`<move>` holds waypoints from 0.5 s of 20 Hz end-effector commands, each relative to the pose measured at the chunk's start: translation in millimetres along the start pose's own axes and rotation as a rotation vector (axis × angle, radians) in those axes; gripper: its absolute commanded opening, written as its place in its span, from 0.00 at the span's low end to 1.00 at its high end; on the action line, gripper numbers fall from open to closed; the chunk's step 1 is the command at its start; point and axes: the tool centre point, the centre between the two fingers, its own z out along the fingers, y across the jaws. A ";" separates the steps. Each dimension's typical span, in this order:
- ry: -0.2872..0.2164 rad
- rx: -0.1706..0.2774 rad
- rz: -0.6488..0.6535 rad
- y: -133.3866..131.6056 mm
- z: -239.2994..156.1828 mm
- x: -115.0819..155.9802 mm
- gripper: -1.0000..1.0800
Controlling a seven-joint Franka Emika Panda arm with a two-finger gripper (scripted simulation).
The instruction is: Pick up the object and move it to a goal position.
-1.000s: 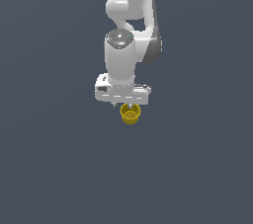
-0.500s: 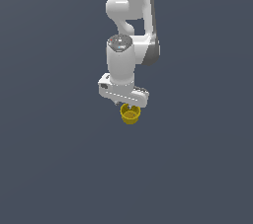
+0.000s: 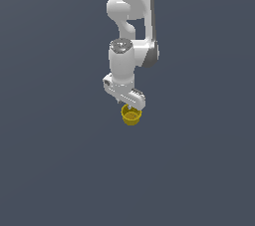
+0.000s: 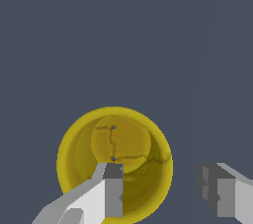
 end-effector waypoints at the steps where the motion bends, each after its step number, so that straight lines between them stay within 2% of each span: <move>1: 0.006 0.004 0.061 4.2 4.3 -4.5 0.62; 10: 0.017 0.011 0.183 13.5 12.7 -13.9 0.62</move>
